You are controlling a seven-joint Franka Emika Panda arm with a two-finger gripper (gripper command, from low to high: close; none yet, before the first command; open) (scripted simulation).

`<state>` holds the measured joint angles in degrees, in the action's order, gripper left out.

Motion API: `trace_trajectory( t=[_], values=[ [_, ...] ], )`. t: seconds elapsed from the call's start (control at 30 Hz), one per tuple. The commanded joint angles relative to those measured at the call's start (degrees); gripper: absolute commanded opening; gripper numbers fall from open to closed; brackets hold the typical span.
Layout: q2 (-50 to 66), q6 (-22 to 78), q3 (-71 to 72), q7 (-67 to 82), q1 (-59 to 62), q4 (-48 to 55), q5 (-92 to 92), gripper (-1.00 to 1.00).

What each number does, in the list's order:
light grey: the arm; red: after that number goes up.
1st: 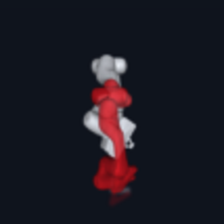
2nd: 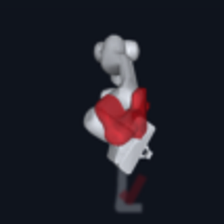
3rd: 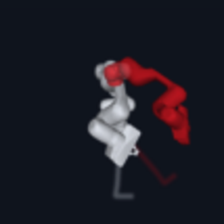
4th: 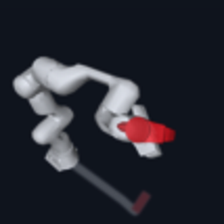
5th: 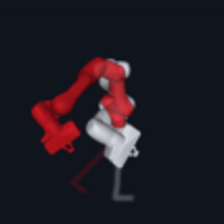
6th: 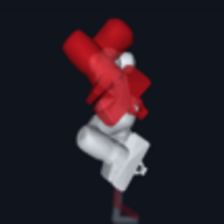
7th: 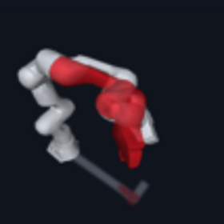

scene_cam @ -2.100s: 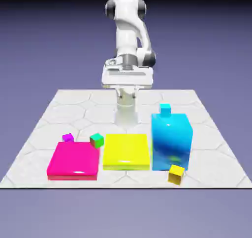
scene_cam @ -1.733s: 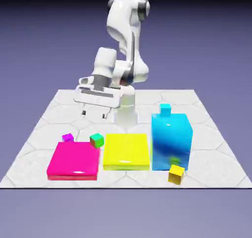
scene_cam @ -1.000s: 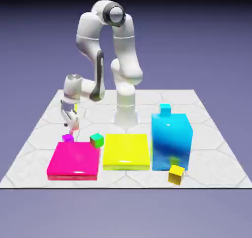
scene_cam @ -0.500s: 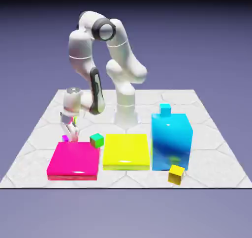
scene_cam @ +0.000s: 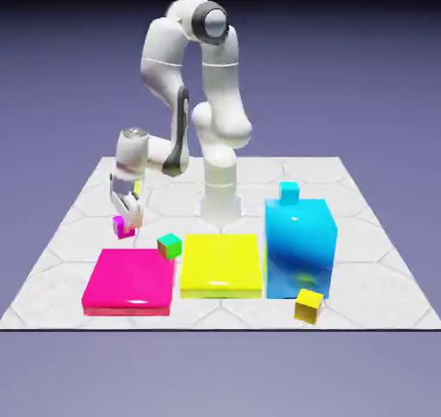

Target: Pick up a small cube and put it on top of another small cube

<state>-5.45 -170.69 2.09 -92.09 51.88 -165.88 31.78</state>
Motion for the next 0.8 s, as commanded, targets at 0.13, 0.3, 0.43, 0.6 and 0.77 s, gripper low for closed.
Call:
trace_trajectory(
  t=[0.13,0.3,0.43,0.6,0.77],
  values=[
    [-9.2,9.6,2.2,-8.0,-10.3,-1.2,-8.1,-1.0],
    [-18.3,19.2,4.3,-16.1,-20.7,-2.5,-16.2,-1.0],
    [-22.1,23.2,5.2,-19.4,-25.0,-3.0,-19.6,-1.0],
    [-11.7,12.9,7.9,-25.6,-19.2,-3.0,-11.1,-1.0],
    [-6.3,7.4,9.2,-28.8,-16.1,-3.0,-6.7,1.0]
  ],
)
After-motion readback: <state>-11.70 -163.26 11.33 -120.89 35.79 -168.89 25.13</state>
